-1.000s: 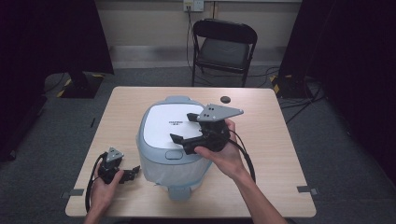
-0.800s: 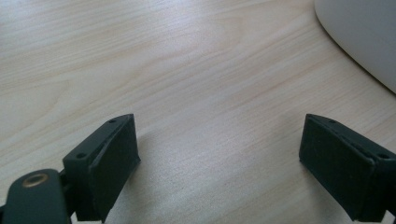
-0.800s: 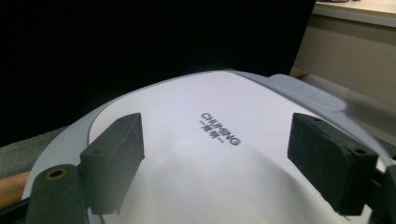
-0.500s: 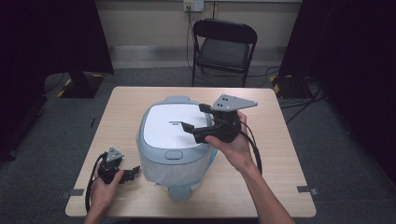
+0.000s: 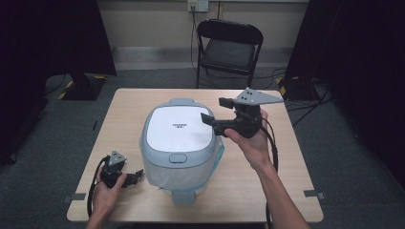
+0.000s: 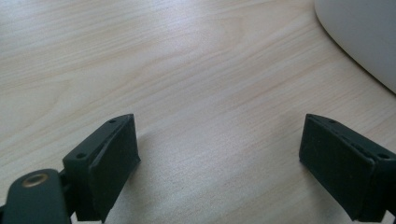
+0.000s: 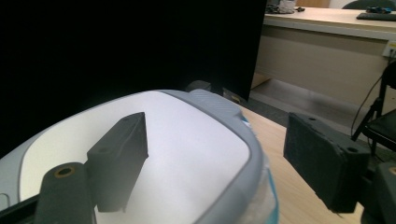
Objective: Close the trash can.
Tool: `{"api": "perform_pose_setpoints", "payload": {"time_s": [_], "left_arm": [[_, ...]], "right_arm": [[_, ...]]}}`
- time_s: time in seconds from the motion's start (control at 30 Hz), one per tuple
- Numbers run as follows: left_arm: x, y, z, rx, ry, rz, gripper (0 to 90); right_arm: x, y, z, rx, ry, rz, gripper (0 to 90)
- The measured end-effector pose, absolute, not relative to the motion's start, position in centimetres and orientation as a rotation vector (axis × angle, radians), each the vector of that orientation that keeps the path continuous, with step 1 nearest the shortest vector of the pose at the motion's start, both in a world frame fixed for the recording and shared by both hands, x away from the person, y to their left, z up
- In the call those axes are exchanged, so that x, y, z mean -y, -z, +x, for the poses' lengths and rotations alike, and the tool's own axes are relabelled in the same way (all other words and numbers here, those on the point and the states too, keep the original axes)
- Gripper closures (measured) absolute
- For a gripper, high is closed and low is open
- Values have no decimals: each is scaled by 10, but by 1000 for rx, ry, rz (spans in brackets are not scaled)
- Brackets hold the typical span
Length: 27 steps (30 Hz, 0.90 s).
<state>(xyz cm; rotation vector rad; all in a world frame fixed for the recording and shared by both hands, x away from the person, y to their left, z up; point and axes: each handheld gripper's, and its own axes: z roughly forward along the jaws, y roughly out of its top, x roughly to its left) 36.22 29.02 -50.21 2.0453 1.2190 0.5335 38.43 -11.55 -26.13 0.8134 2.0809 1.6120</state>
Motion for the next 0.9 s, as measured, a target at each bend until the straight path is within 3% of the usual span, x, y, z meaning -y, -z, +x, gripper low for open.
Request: {"api": "perform_pose_setpoints", "payload": {"time_s": [0.9], "left_arm": [[-290, 502, 362, -1219, -533, 2045, 111]], "right_arm": [[170, 287, 394, -1983, -1454, 997, 199]]}}
